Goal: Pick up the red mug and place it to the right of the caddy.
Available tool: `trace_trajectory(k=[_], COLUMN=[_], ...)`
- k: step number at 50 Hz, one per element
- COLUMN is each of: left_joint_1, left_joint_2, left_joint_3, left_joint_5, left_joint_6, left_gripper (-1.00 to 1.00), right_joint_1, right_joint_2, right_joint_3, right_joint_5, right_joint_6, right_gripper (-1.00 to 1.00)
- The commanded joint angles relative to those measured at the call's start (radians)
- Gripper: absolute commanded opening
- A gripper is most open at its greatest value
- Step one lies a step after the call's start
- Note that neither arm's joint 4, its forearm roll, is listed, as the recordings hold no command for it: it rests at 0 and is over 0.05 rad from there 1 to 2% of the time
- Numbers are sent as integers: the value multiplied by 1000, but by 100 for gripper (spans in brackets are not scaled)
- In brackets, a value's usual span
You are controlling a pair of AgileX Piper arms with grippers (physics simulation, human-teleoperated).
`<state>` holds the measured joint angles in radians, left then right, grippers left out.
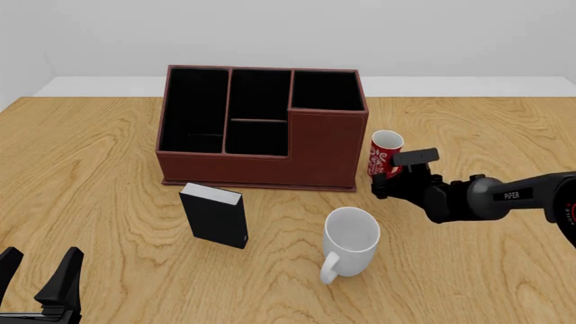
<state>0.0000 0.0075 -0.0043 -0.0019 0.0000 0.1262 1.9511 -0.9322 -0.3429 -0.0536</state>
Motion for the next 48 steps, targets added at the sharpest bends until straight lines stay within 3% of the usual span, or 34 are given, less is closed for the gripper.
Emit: trace_trajectory(k=[1,8,22,26,32,35,39,48], left_joint_1=[0,0,0,0,0,0,0,0], left_joint_2=[0,0,0,0,0,0,0,0], left_joint_3=[0,0,0,0,0,0,0,0], left_joint_5=[0,0,0,0,0,0,0,0], left_joint_6=[0,0,0,0,0,0,0,0], left_gripper=[100,100,100,100,100,100,100,100], right_joint_1=[-16,-33,-29,-28,-18,-19,-6,-2], right_joint_2=[-50,-139,-459,-563,-739,-835,-994,-1459], right_joint_3=[47,153,467,544,634,678,732,808], right_joint_5=[-11,-47,-113,-109,-49,-13,68,343], right_joint_6=[1,7,43,30,54,34,61,91], right_gripper=[100,100,100,100,100,100,100,100])
